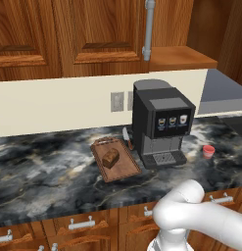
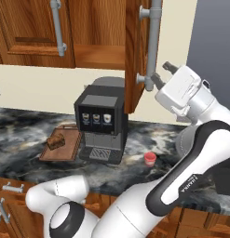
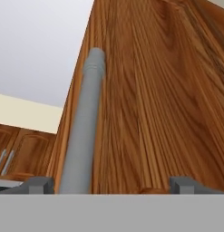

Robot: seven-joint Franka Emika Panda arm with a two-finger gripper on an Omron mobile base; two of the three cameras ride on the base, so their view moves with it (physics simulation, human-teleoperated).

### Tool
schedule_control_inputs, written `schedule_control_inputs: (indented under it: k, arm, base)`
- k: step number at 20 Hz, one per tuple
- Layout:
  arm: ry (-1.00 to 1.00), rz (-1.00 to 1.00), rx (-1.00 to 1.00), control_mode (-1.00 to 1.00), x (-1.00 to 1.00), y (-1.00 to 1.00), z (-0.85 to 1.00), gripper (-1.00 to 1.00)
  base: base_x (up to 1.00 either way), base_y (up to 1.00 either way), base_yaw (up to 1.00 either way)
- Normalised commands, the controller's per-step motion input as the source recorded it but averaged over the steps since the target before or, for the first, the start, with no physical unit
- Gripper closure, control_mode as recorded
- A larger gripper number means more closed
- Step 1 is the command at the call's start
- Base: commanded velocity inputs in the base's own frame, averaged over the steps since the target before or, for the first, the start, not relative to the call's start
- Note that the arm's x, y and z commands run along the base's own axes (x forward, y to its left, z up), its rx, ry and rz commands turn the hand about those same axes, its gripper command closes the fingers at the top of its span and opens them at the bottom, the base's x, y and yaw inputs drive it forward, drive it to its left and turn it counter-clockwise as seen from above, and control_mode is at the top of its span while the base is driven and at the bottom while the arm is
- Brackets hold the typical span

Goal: Pick the bread, place it on the cutting board, pick the jam, place it on the counter, and close the cabinet.

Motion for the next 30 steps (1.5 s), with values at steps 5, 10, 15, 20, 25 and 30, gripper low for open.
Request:
schedule_control_inputs:
  k: [5, 10, 15, 20, 25, 30]
  arm:
    - [0.0, 0.0, -0.01, -1.0, -0.22, 0.16, 0.2, -1.0]
    - [0.0, 0.0, -0.01, -1.0, -0.39, 0.23, 0.17, -1.0]
    - [0.0, 0.0, -0.02, -1.0, -0.46, 0.32, 0.1, -1.0]
    - [0.0, 0.0, -0.04, -1.0, -0.12, 0.42, 0.0, -1.0]
    - [0.0, 0.0, -0.01, -1.0, 0.07, 0.34, 0.0, -1.0]
    - [0.02, -0.1, -0.02, -1.0, 0.1, 0.5, 0.0, -1.0]
  base:
    - [0.0, 0.0, 0.0]
    - [0.0, 0.0, 0.0]
    - [0.0, 0.0, 0.0]
    - [0.0, 0.0, 0.0]
    - [0.0, 0.0, 0.0]
    - [0.0, 0.0, 0.0]
